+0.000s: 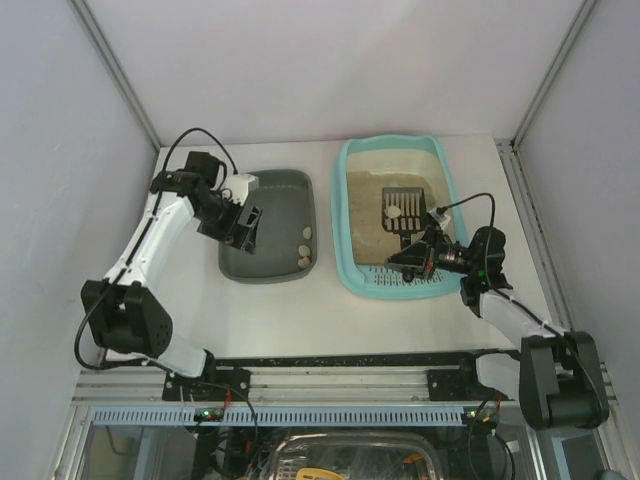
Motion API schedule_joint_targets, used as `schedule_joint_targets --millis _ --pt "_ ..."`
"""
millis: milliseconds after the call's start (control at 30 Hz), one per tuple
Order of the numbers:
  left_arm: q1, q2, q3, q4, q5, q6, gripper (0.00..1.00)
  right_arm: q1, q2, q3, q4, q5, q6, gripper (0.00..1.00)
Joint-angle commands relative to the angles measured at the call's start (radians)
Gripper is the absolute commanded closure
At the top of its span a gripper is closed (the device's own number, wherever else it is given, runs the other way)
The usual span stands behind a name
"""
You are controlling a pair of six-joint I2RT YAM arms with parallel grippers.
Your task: Clean the litter box
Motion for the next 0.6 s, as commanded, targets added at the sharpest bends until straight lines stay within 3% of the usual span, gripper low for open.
schedule_joint_targets --millis 0,100,200,333,567 --pt "-0.009 -0.114 -0.072 0.012 0.029 0.026 0.0 0.012 -0.077 0.036 -0.473 0.053 -0.309 1.0" --pt "-0.014 -0.156 -0.113 0.011 0.04 0.025 0.0 0.011 -0.148 0.031 -0.557 0.043 -0.369 1.0" --pt "-0.014 -0.187 -0.145 0.02 0.022 0.024 0.0 -0.033 -0.178 0.008 -0.57 0.029 -0.375 1.0" --pt "-0.014 -0.22 -0.157 0.007 0.03 0.021 0.0 0.0 -0.206 0.0 -0.533 0.068 -0.336 1.0" --pt "-0.013 -0.246 -0.117 0.026 -0.017 -0.036 0.0 0.052 -0.256 0.121 -0.832 0.133 -0.463 1.0"
